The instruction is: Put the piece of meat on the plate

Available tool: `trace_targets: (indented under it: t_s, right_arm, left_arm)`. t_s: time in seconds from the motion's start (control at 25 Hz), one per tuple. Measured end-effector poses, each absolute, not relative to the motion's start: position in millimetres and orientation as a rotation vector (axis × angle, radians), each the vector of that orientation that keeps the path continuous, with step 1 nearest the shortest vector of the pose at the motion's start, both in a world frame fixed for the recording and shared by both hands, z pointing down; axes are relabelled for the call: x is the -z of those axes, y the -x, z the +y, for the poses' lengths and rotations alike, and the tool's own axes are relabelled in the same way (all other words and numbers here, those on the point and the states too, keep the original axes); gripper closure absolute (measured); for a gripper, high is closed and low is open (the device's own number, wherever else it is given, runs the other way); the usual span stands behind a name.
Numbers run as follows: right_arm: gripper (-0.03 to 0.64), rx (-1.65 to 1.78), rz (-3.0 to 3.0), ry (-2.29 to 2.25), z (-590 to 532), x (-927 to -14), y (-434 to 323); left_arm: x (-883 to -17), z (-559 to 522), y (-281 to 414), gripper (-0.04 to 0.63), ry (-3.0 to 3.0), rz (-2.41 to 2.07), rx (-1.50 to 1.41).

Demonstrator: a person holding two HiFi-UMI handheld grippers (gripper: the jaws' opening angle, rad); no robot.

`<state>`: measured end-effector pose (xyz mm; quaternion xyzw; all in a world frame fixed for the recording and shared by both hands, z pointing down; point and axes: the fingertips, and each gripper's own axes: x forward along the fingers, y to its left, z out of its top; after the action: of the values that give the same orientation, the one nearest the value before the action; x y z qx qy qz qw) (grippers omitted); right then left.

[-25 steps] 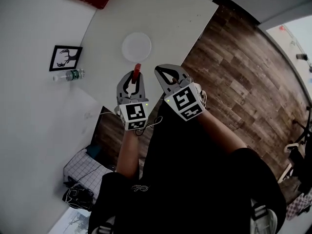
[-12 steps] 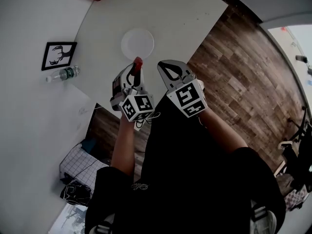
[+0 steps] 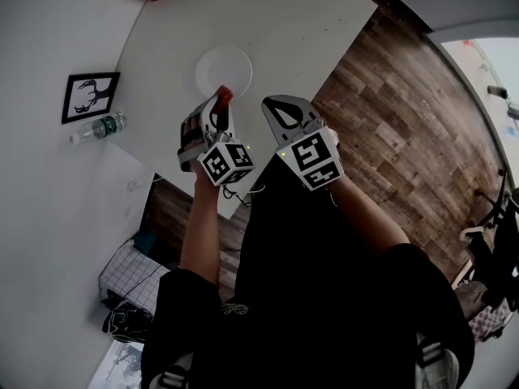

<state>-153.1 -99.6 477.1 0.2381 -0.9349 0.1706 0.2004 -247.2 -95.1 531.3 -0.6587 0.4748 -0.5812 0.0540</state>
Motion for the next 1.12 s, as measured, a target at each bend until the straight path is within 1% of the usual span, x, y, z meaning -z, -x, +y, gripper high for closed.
trace_targets:
  t_s: [0.28,1.12]
  right_arm:
    - [0.595,-0.485,-2.596,-0.667,-103,-485,160]
    - [0.595,-0.493,-2.547,-0.709,-107,-491,149]
  left_arm:
    - [-544,-108,261,0.511,1.982,1.420,1.804]
    - [-572,-142,269,0.510,1.848,1.223,1.863]
